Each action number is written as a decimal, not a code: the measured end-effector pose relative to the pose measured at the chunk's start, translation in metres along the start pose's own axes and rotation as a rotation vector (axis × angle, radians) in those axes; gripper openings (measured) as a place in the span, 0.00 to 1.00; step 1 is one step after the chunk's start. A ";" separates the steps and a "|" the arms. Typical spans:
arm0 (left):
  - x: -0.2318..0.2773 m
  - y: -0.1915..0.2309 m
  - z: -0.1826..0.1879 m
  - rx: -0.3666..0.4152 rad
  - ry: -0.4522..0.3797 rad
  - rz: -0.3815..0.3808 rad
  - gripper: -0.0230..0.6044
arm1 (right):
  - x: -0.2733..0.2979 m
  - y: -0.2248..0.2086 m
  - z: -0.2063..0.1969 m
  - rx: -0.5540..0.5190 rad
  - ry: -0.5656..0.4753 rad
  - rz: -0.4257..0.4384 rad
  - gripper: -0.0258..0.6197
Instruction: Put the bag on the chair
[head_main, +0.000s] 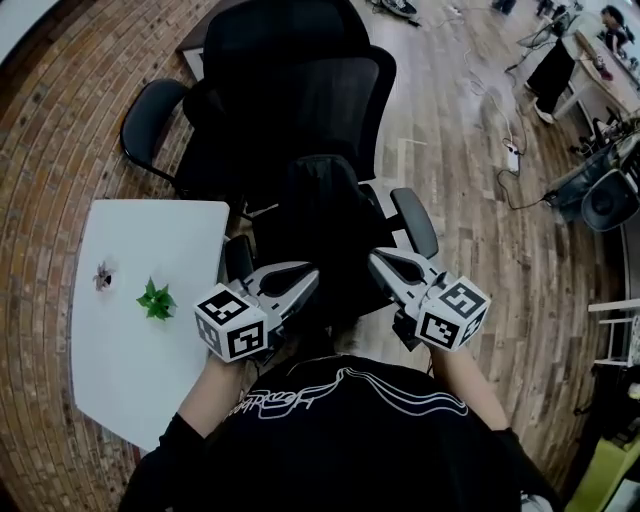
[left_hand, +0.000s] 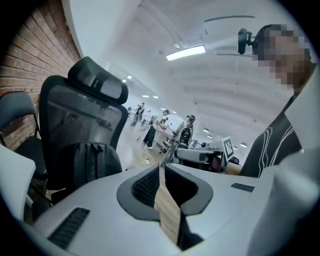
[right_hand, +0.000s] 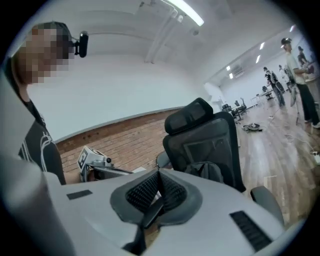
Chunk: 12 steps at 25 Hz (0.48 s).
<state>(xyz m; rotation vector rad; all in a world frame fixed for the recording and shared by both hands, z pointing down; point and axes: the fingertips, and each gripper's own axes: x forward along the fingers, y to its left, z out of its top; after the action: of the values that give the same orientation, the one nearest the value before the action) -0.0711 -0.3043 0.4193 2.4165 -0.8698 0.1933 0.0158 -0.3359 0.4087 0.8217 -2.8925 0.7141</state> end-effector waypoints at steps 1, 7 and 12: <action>-0.003 -0.013 0.002 0.016 -0.011 -0.001 0.12 | -0.010 0.010 0.002 -0.007 -0.015 0.020 0.03; -0.025 -0.085 0.021 0.059 -0.108 -0.016 0.10 | -0.064 0.051 0.015 -0.005 -0.050 0.049 0.03; -0.033 -0.119 0.035 0.128 -0.149 -0.002 0.10 | -0.095 0.076 0.028 -0.066 -0.088 0.070 0.03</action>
<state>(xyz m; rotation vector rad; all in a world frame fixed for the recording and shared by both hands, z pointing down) -0.0243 -0.2303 0.3257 2.5770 -0.9468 0.0705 0.0608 -0.2452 0.3360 0.7671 -3.0188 0.5990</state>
